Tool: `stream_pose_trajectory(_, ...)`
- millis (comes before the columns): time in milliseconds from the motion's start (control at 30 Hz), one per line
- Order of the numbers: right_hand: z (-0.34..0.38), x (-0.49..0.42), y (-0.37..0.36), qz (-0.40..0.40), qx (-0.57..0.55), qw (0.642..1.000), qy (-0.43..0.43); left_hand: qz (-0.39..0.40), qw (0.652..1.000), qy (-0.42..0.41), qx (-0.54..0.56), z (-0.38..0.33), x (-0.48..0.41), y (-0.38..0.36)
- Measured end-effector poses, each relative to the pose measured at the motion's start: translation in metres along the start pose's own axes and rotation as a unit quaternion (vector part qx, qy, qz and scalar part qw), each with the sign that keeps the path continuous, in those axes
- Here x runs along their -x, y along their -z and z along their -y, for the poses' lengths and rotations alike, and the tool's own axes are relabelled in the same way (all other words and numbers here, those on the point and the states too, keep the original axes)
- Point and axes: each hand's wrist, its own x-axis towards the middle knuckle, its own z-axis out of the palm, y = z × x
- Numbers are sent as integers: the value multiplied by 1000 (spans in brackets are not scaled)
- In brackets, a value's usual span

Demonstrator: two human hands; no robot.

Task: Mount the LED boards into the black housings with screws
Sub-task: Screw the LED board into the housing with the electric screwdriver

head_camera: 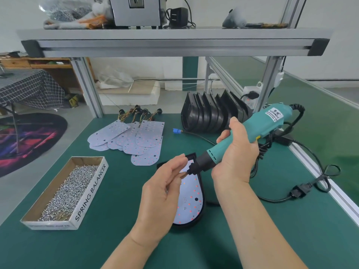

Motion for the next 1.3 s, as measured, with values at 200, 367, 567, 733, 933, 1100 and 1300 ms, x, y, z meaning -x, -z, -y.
stream_pose_trajectory(200, 4, -5, -3, 10, -10, 1000, -1, 20, 997, 32, 65, 2, -9, 5)
stream_pose_trajectory(367, 3, -10, -8, 33, 4, 999, 35, -114, 985, 127, -8, 22, -19, 25)
stream_pose_trajectory(567, -16, -17, -20, 86, 60, 989, 102, 5, 896, 359, -261, 49, -40, 27)
stream_pose_trajectory(733, -41, -21, -29, 131, 135, 973, 130, 45, 903, 395, -163, 50, -59, 5)
stream_pose_trajectory(933, -54, -30, -31, 166, 178, 956, 165, 23, 913, 403, -58, 48, -58, -14)
stream_pose_trajectory(1100, -57, -35, -32, 169, 186, 954, 163, 19, 926, 373, -49, 56, -49, -16)
stream_pose_trajectory(1300, -63, -36, -26, 191, 204, 946, 164, 17, 931, 362, -50, 60, -49, -18)
